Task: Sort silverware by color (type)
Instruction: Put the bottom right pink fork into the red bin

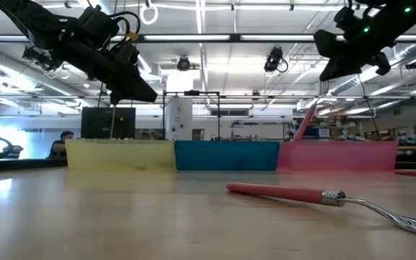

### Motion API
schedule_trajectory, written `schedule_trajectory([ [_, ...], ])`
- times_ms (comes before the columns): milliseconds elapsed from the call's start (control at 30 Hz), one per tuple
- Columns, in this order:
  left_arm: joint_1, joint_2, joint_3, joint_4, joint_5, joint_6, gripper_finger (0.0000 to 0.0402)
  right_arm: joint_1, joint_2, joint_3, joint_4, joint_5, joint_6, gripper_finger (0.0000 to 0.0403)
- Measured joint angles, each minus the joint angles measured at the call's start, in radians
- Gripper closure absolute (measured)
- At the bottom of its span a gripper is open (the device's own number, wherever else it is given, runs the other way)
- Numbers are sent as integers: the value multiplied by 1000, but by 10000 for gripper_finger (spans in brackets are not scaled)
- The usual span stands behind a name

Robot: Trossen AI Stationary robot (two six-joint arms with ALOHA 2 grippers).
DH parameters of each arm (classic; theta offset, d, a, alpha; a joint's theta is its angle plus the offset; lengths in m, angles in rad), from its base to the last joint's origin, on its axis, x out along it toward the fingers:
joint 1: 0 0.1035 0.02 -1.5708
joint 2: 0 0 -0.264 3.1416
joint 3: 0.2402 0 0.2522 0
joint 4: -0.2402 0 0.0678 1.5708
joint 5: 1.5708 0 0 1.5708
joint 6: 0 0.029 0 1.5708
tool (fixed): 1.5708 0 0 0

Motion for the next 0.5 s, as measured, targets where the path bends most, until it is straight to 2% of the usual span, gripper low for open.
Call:
schedule_trajectory([
  [167, 0, 0, 0, 0, 0, -1, 315, -165, -36, 0, 121, -9, -153, 396],
  [367, 0, 0, 0, 0, 0, -1, 315, -349, -81, 1, 290, -135, -293, 395],
  [500, 0, 0, 0, 0, 0, -1, 315, -450, -83, 1, 292, -160, -318, 395],
])
